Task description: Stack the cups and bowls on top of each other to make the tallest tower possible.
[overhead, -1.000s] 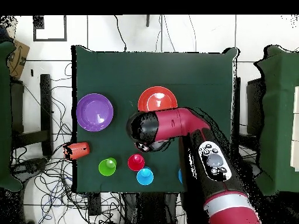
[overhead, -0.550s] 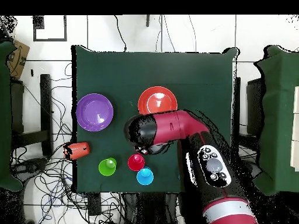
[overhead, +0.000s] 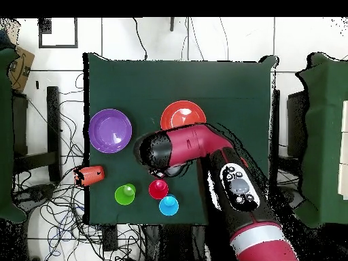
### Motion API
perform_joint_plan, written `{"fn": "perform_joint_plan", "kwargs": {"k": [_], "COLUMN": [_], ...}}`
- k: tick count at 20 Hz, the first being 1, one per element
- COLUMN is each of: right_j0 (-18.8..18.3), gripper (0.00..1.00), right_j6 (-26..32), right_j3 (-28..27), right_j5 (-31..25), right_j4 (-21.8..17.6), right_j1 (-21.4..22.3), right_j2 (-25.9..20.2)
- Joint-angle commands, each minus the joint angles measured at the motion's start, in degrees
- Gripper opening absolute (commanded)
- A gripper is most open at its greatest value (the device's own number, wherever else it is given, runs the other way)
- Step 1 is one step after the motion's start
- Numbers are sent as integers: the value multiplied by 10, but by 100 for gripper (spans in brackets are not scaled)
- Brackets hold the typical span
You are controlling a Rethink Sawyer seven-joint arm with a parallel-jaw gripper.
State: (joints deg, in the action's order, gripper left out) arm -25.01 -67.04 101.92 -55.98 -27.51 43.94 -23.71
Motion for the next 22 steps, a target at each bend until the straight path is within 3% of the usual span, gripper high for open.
{"fn": "perform_joint_plan", "kwargs": {"k": [1,14,22], "right_j0": [-27,-107,-121], "gripper": [100,100,100], "right_j6": [198,296,300], "right_j3": [20,63,72], "right_j5": [13,-20,-41], "right_j4": [-63,-107,-117], "right_j1": [-3,0,-5], "right_j2": [-108,-227,-260]}}
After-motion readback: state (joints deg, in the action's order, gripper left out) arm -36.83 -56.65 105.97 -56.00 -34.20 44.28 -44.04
